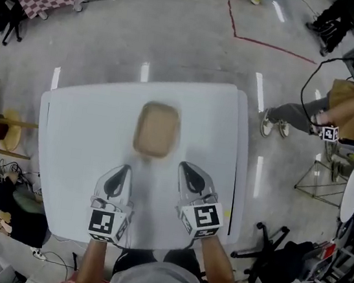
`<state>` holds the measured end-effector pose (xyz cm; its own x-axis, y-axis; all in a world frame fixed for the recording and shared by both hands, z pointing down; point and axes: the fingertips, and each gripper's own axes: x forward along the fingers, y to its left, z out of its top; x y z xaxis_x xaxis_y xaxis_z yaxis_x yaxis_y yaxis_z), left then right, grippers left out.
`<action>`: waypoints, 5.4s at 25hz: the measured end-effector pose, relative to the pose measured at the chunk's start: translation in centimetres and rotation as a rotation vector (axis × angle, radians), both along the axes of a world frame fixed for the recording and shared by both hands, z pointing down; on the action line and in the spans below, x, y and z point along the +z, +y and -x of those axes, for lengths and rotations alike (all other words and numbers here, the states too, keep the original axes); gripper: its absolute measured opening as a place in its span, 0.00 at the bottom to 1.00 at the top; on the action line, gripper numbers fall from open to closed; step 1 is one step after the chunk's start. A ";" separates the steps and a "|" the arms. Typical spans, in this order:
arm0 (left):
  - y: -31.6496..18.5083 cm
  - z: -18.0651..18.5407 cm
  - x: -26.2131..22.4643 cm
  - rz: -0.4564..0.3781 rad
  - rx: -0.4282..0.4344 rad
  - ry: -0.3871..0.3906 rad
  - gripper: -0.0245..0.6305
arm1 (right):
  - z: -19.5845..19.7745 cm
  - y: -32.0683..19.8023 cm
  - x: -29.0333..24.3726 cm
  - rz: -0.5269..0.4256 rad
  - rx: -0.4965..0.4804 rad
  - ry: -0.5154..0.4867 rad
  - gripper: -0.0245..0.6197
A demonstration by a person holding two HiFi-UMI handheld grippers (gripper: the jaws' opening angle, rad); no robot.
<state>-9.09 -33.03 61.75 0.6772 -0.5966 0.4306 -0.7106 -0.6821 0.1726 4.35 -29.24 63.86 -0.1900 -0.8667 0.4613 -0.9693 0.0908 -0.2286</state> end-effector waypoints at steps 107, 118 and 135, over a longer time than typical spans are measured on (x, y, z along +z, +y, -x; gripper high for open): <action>7.7 1.4 -14.0 -0.218 -0.111 0.089 0.05 | -1.7 4.5 -15.5 -0.172 -0.015 -0.204 0.10; 12.3 1.5 -17.5 -0.282 -0.150 0.108 0.05 | -1.6 10.6 -19.5 -0.281 -0.055 -0.038 0.10; 20.2 0.7 -19.5 -0.343 -0.186 0.118 0.05 | -3.0 19.4 -21.4 -0.372 -0.082 0.035 0.10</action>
